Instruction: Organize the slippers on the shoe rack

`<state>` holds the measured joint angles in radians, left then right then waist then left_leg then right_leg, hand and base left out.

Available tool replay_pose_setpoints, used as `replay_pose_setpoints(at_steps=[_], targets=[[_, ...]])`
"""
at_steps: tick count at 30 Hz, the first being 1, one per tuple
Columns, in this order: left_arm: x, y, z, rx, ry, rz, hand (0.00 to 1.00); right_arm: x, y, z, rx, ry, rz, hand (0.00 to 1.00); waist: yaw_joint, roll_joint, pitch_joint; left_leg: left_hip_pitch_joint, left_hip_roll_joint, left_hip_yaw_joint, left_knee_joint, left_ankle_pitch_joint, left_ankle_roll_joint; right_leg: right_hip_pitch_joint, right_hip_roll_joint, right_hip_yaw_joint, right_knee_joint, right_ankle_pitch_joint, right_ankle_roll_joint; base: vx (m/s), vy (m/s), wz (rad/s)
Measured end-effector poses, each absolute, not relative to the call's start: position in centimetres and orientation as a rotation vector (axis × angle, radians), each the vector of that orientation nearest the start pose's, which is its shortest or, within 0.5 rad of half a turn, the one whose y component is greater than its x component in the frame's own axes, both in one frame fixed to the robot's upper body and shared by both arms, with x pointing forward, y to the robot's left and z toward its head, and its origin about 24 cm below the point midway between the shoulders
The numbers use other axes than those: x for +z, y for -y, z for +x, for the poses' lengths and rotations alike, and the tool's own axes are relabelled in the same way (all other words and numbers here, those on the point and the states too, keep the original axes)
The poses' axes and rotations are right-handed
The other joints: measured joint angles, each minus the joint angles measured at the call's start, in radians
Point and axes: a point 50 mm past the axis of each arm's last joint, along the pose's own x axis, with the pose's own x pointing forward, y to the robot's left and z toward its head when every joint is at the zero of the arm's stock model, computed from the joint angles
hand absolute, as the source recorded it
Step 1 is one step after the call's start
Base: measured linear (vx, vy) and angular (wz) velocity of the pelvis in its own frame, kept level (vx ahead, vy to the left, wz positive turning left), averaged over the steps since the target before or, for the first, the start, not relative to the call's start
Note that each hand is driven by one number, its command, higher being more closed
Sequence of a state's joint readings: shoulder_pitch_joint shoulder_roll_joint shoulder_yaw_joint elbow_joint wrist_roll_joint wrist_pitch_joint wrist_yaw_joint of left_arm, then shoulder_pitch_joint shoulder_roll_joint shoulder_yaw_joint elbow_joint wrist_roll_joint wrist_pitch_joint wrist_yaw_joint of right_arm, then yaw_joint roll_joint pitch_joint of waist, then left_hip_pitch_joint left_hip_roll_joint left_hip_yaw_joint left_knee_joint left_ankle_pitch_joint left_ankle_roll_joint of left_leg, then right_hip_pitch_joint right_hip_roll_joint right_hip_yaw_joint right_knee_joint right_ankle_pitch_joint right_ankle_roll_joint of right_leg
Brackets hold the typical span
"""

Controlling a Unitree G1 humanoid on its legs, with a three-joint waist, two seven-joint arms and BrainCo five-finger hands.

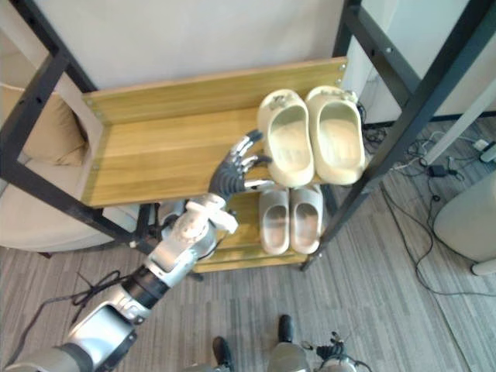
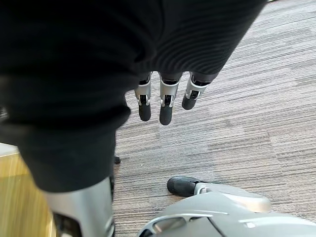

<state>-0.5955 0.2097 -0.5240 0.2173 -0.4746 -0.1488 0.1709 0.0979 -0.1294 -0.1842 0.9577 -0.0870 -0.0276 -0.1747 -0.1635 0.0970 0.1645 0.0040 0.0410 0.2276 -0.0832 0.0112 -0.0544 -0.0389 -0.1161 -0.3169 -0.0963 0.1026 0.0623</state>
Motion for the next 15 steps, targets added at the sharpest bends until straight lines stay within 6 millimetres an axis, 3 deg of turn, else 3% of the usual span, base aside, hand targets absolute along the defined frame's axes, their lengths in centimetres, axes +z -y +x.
replay_pose_setpoints(at_steps=[6,15], targets=[[13.8,-7.1,31.6,-0.383,0.303,-0.140,0.00,-14.6,23.4,10.8,-0.339,-1.010,-0.215,0.00,0.005,-0.001,0.001,0.000,-0.002,-0.027,0.000,0.003,0.004,0.013,-0.004,-0.025,0.004,-0.001,0.001,0.00,0.006,0.13],[12.9,-8.0,27.6,-0.464,0.288,-0.297,0.00,-14.5,23.5,11.2,-0.288,-1.010,-0.249,0.00,0.057,-0.013,-0.003,0.013,-0.005,-0.060,-0.001,0.010,0.007,0.044,-0.006,-0.063,0.007,-0.007,0.004,0.00,0.007,0.11]])
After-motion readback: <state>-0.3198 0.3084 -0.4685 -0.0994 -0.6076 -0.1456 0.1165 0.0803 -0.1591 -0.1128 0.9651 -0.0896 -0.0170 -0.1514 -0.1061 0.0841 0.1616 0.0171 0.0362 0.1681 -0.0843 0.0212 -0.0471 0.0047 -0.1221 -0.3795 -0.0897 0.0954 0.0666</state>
